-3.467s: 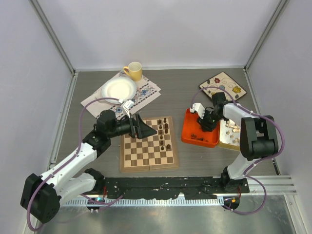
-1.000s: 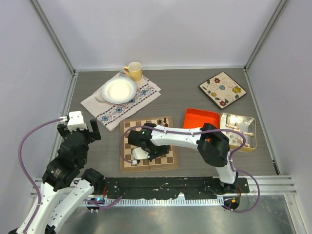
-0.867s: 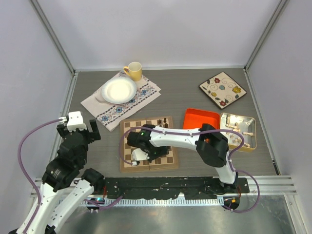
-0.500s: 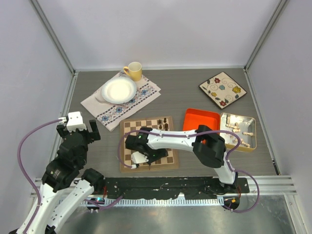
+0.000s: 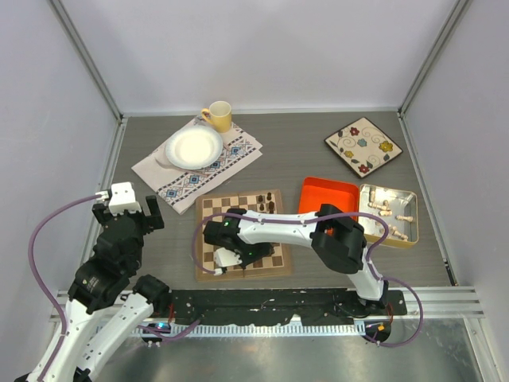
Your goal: Set up the chess pieces on the board
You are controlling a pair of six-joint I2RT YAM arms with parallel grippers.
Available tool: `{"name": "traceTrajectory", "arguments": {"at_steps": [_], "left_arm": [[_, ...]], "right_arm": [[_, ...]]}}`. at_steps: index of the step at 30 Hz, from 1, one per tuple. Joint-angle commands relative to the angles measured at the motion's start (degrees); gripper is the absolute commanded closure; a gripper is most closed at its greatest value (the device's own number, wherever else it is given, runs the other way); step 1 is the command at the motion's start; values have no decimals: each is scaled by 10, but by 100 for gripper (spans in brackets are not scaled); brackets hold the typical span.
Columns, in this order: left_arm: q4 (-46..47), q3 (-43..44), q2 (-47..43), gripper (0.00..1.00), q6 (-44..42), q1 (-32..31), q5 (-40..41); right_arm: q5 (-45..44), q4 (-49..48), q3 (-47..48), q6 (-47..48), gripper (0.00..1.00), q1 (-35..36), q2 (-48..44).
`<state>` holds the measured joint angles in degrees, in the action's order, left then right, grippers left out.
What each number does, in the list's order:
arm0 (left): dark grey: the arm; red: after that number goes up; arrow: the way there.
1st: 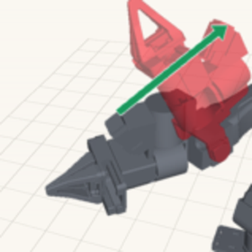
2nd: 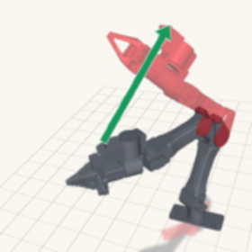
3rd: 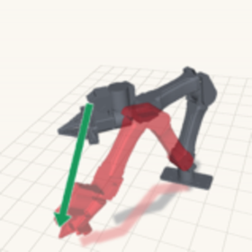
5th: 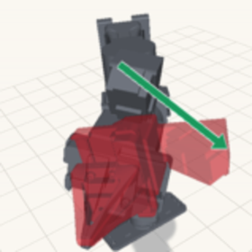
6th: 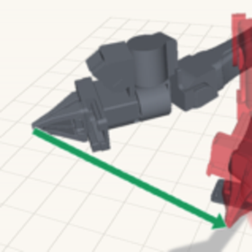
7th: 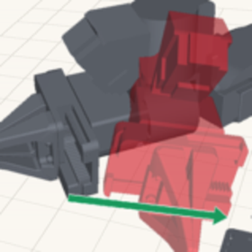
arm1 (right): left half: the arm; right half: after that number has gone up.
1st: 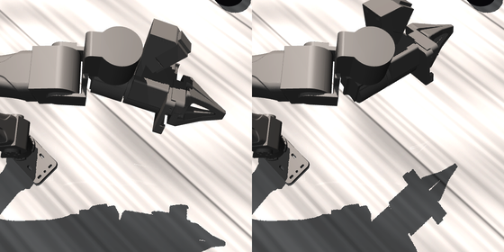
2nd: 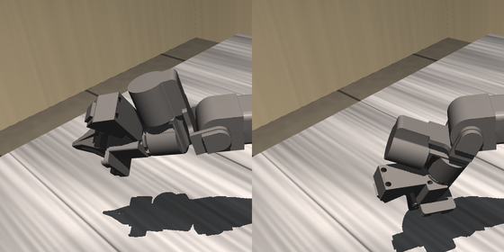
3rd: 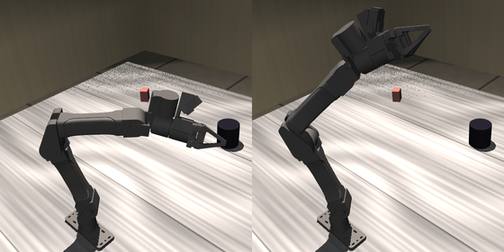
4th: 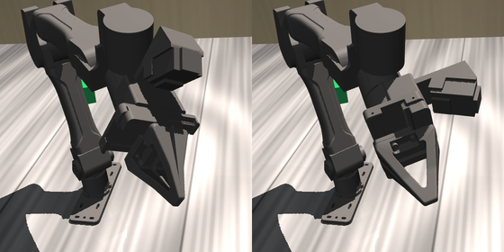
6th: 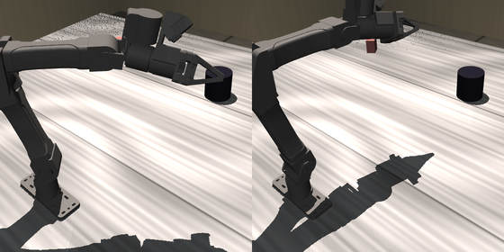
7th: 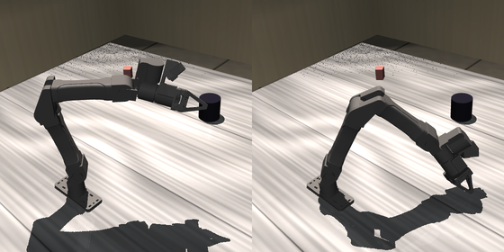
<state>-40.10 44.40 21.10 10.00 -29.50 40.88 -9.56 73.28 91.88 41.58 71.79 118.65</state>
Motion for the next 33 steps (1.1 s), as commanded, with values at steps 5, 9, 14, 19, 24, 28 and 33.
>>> {"name": "traceTrajectory", "arguments": {"at_steps": [5,9,14,19,24,28,33], "left_arm": [[27,-2,2,8,-2,3,-2],[27,-2,1,8,-2,3,-3],[28,-1,1,8,-2,3,-4],[28,-2,0,8,-2,3,-5],[28,-2,1,8,-2,3,-5],[28,-2,1,8,-2,3,-5],[28,-2,2,8,-2,3,-5]], "right_arm": [[-10,7,28,-3,84,5,0],[-10,7,28,-4,82,6,0],[-11,8,24,-4,82,7,1],[-14,9,24,-4,81,8,6],[-20,9,23,-5,80,8,11],[-23,8,23,-6,80,8,11],[-25,7,23,-6,80,11,9]]}}
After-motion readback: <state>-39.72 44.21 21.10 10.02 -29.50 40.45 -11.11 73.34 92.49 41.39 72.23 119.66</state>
